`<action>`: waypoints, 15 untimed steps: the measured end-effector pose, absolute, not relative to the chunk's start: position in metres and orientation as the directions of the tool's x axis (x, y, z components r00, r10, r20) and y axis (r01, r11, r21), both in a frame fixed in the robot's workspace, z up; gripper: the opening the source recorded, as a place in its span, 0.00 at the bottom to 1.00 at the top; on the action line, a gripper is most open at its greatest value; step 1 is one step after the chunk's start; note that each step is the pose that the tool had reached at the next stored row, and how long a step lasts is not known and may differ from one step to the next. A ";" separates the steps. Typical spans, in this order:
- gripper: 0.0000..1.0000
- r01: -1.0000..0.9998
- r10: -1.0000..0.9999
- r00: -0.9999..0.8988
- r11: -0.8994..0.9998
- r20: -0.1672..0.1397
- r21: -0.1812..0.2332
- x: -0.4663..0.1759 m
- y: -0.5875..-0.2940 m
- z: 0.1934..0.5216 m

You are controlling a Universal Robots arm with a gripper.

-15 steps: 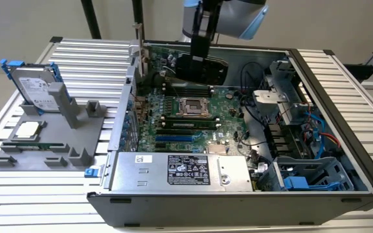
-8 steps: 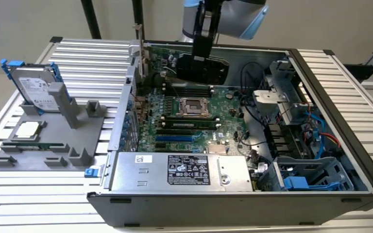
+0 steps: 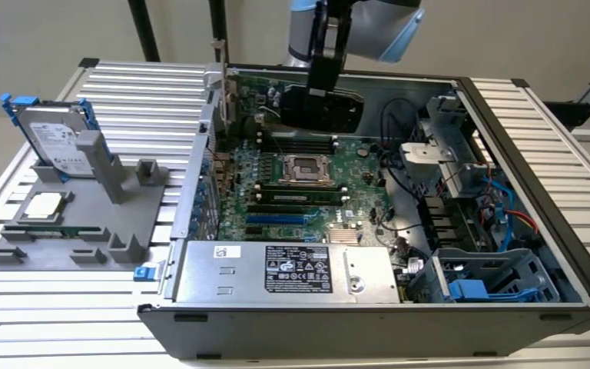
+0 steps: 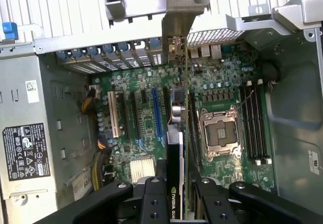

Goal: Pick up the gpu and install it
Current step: 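Insert the gpu into the slot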

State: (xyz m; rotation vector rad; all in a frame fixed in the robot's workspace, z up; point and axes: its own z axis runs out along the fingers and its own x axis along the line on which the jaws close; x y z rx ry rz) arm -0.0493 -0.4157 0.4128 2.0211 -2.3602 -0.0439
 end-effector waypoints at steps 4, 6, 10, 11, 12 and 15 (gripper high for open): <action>0.00 -0.990 -0.991 -0.131 0.132 0.007 0.044 -0.048 -0.415 0.413; 0.00 -0.991 -0.992 -0.123 0.123 0.007 0.043 -0.048 -0.415 0.413; 0.00 -0.993 -0.994 -0.106 0.106 0.007 0.043 -0.047 -0.414 0.413; 0.00 -0.994 -0.995 -0.102 0.102 0.007 0.044 -0.046 -0.414 0.413; 0.00 -0.994 -0.995 -0.099 0.099 0.007 0.043 -0.046 -0.414 0.413; 0.00 -0.995 -0.996 -0.089 0.089 0.007 0.043 -0.046 -0.414 0.413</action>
